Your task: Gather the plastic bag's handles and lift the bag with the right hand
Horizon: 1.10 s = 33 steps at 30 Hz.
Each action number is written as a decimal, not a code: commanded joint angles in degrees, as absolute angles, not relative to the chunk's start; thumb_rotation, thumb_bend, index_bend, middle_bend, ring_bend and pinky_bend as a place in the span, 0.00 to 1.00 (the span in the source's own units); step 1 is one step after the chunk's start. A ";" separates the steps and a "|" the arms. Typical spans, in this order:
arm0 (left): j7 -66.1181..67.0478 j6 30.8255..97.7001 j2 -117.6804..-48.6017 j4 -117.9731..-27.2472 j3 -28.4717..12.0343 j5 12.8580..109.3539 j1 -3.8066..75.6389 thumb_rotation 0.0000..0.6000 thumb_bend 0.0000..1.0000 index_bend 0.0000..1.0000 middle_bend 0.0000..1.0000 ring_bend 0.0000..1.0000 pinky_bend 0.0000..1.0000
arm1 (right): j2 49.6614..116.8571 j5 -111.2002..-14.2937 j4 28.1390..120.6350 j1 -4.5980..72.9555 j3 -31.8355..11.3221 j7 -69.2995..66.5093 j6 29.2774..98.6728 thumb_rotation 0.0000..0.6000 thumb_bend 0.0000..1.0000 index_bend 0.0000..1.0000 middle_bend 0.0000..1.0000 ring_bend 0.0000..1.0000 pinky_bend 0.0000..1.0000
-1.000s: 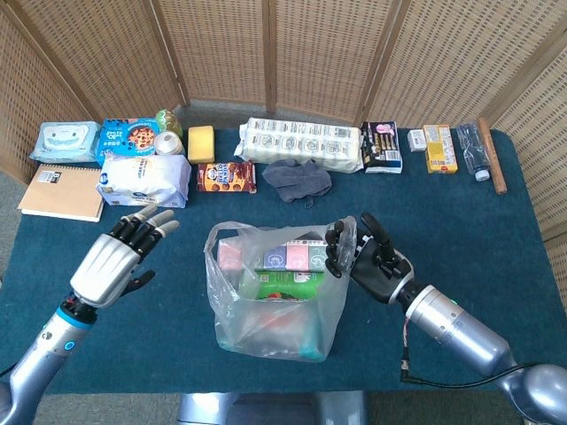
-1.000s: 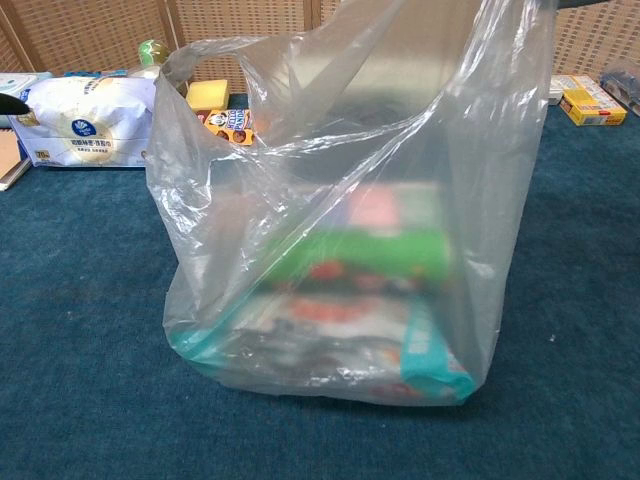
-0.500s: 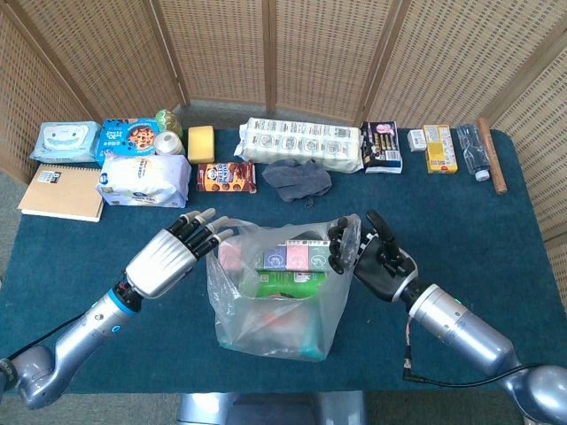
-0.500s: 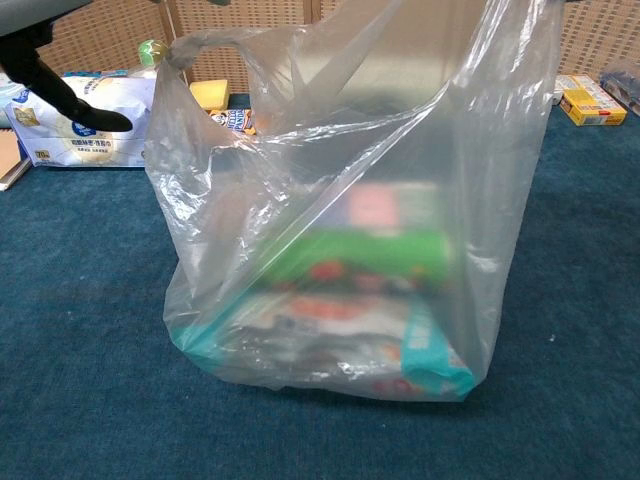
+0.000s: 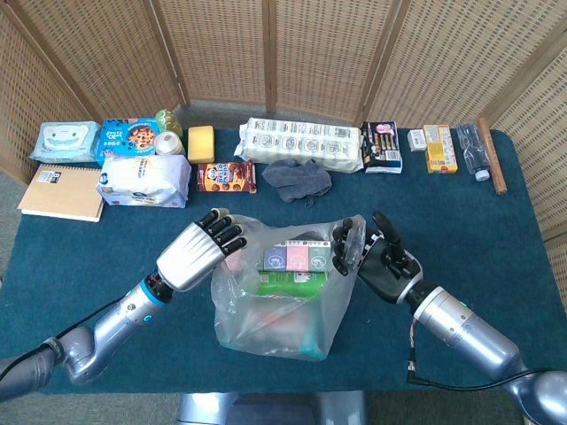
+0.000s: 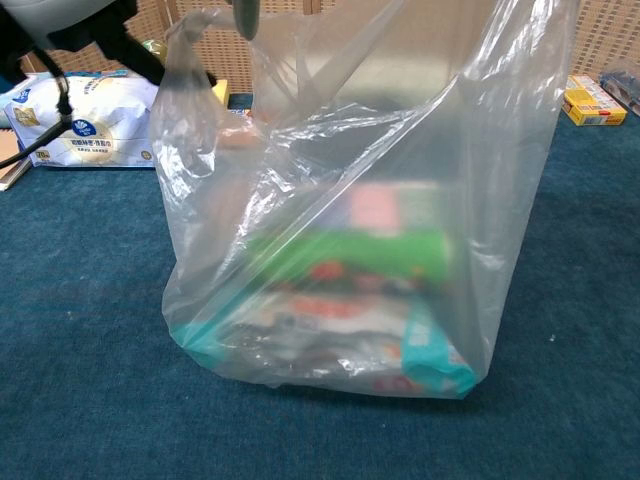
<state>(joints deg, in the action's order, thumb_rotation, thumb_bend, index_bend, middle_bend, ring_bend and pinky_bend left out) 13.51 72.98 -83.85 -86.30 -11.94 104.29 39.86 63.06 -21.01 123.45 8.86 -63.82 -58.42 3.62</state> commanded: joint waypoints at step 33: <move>7.35 89.07 -92.33 -78.74 -18.08 104.29 45.96 1.00 0.21 0.21 0.17 0.09 0.29 | 62.80 -23.55 121.80 8.99 -64.92 -55.91 -3.38 0.61 0.23 0.36 0.37 0.39 0.39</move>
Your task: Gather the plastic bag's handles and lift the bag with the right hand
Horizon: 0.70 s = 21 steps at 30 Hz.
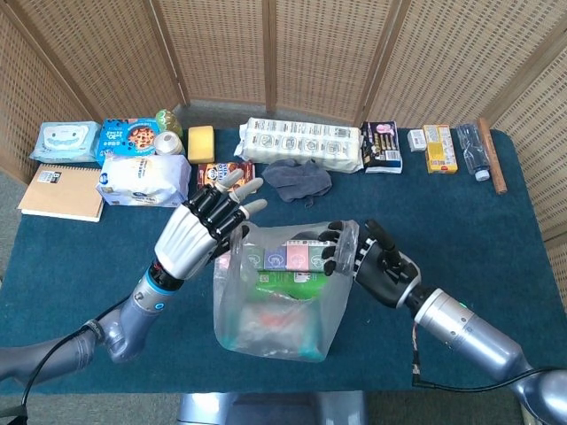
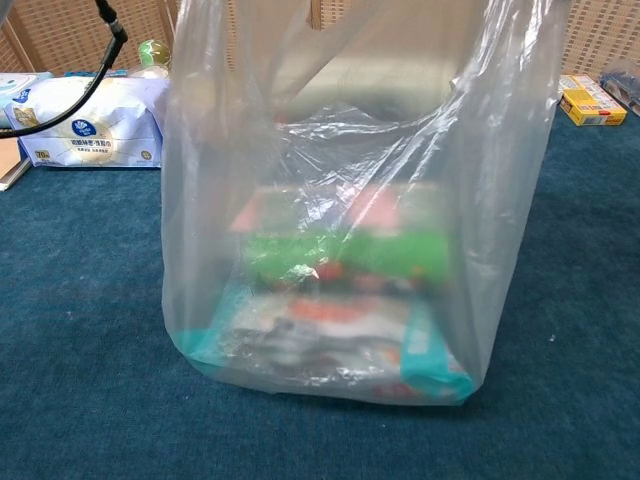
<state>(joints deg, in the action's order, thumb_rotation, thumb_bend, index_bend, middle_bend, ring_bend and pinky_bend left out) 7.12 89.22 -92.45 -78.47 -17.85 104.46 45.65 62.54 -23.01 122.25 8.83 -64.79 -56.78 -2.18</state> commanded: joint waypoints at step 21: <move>9.80 88.65 -90.13 -82.14 -19.22 102.55 48.09 1.00 0.14 0.20 0.17 0.08 0.27 | 66.95 -26.55 119.06 9.42 -64.82 -48.22 -5.88 0.55 0.22 0.32 0.30 0.22 0.11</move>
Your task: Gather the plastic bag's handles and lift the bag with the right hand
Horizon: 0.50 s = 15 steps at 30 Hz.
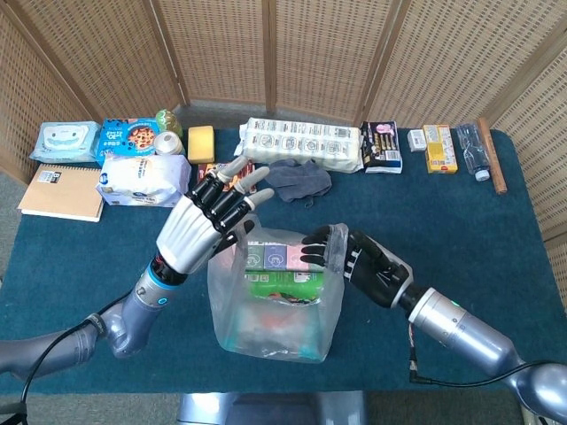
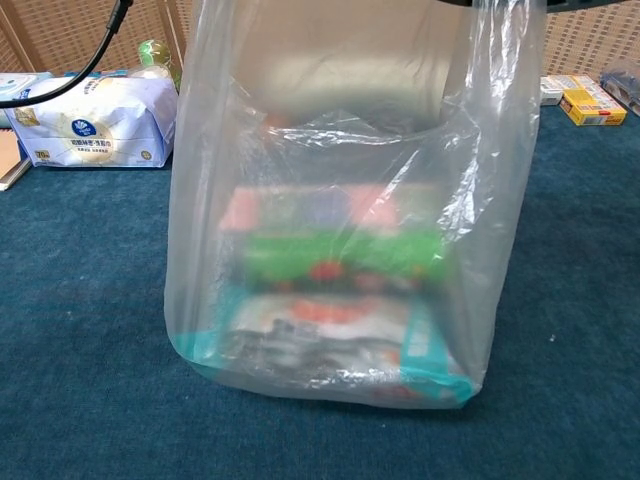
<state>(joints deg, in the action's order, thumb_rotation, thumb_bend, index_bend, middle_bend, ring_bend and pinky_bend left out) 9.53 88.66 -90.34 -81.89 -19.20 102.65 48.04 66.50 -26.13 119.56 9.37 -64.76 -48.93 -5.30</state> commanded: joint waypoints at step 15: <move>10.55 87.71 -89.71 -83.09 -19.47 100.91 49.05 1.00 0.13 0.19 0.17 0.08 0.26 | 70.24 -28.82 116.13 9.56 -64.33 -42.13 -8.59 0.35 0.18 0.31 0.26 0.17 0.05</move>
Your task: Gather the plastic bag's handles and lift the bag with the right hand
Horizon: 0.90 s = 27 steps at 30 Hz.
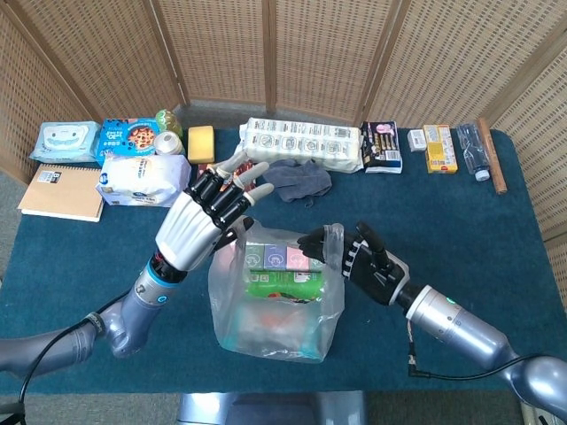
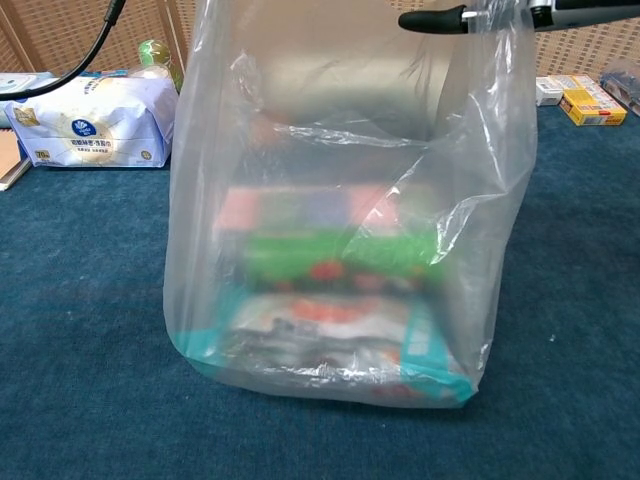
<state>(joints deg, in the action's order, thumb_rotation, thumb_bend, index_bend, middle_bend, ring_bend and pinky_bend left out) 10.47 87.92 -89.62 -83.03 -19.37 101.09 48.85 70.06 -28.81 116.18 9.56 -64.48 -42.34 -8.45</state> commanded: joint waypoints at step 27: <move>12.43 86.24 -89.93 -86.11 -21.14 98.90 51.95 1.00 0.12 0.18 0.17 0.08 0.26 | 69.95 -27.90 115.53 12.50 -62.69 -39.25 -8.87 0.29 0.14 0.23 0.20 0.09 0.00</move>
<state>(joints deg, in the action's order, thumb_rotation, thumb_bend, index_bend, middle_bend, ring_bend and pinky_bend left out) 12.45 86.15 -90.00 -86.02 -21.13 98.87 51.99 69.99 -27.97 115.59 12.38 -62.77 -39.21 -9.02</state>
